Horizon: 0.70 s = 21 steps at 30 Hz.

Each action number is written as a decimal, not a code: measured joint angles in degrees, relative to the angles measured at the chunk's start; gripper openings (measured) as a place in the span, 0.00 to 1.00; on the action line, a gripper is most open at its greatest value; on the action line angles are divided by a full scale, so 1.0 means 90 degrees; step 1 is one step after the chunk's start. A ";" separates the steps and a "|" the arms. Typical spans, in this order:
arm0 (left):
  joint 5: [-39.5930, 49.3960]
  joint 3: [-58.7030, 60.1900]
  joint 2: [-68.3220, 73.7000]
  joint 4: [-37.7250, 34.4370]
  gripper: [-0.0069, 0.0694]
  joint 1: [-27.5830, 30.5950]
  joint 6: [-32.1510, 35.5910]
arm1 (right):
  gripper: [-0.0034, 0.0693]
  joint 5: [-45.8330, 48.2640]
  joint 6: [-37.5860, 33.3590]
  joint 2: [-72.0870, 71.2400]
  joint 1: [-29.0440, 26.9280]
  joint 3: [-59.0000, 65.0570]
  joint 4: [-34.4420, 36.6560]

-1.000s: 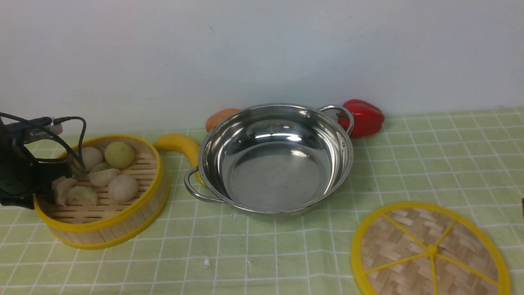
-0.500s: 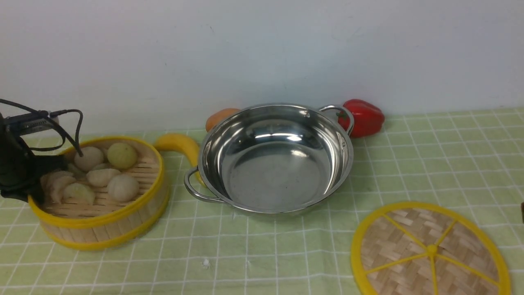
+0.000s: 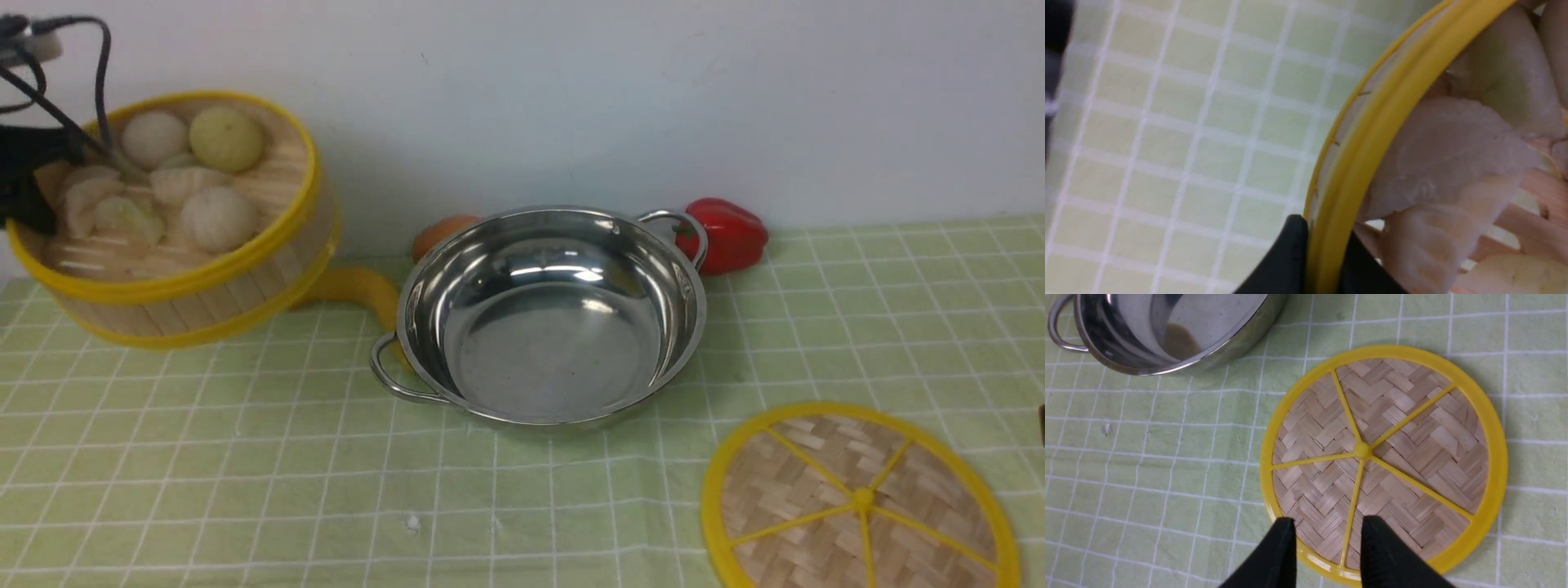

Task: Place the steamer in the pot on the green tablecloth, and put the lid on the steamer.
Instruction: 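Place the bamboo steamer basket with dumplings into the steel pot with the left gripper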

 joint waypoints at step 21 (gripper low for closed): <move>-0.1287 -0.0170 0.1664 0.1222 0.13 -0.3753 -0.0888 | 0.38 0.0316 0.0000 0.0000 0.0000 0.0000 0.0000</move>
